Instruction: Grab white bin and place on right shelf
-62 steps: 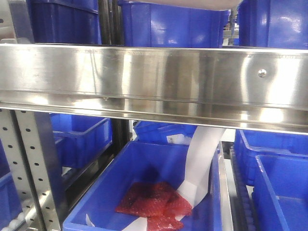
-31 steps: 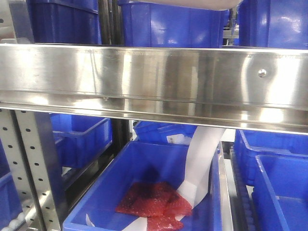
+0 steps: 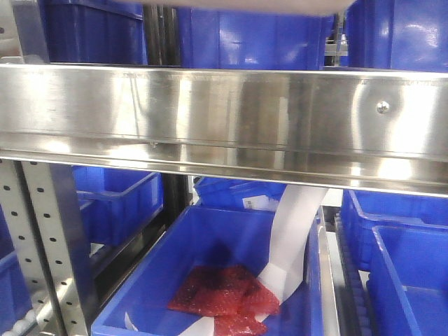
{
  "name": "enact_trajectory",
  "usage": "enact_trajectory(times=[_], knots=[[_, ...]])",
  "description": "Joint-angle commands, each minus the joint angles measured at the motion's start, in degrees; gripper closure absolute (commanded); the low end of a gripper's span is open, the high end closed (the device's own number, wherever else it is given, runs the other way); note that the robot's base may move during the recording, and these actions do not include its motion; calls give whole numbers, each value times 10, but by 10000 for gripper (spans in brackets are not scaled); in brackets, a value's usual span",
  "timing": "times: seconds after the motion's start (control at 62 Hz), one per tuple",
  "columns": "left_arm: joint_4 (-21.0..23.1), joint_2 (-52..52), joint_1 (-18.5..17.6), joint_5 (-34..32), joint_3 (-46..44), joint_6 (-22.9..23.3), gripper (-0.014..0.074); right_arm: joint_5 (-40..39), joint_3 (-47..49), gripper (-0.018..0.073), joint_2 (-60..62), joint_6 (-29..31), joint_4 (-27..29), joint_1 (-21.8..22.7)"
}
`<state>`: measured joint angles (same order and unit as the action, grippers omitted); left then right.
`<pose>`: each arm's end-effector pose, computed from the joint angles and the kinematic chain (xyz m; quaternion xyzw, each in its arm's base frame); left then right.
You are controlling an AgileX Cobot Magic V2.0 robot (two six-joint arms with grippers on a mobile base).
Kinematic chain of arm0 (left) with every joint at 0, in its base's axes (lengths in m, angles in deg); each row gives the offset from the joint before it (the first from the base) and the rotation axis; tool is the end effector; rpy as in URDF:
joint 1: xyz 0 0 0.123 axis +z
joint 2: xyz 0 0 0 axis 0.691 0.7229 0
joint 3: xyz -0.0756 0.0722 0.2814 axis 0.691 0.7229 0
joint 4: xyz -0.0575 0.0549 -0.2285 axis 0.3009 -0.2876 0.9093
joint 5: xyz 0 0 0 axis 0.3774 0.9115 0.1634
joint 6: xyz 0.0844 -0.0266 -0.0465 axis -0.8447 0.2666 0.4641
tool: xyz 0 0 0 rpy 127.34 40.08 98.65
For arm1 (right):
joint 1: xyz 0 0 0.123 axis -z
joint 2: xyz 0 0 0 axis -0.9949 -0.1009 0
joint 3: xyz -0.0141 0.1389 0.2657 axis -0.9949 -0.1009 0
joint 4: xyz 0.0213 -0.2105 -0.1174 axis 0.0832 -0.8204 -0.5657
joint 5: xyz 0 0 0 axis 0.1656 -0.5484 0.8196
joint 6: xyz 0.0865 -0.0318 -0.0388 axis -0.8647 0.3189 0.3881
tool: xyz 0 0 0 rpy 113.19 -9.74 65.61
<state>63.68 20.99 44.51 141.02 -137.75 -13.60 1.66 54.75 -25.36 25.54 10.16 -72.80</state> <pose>0.2997 -0.0790 0.4525 0.0951 0.7097 -0.5164 0.4697 0.2939 0.0271 0.4255 0.0473 0.7018 0.5471 0.4539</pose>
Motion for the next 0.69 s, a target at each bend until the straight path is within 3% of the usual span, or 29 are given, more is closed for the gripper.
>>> enact_trajectory(times=[0.0, 0.274, 0.355, 0.451, 0.596, 0.645, 0.677], knots=[[22, 1, -20, 62, -20, -9, 722, 89, 19, 491, 10, -12, 36, -37], [13, 59, -20, 78, -20, -9, 717, 77, 19, 489, -48, -12, 9, -52], [7, 61, -20, 81, -20, -9, 674, 84, 19, 447, -55, -7, 9, -52], [3, 61, -20, 82, -21, -9, 574, 87, 19, 298, -55, 4, 9, -52], [-12, 61, -20, 82, -34, -9, 275, 87, 23, -23, -55, 7, 8, -52], [-12, 61, -20, 83, -38, -9, 188, 88, 26, -85, -55, 11, 6, -52], [-12, 61, -20, 84, -39, -9, 150, 89, 28, -76, -55, 16, 5, -51]])
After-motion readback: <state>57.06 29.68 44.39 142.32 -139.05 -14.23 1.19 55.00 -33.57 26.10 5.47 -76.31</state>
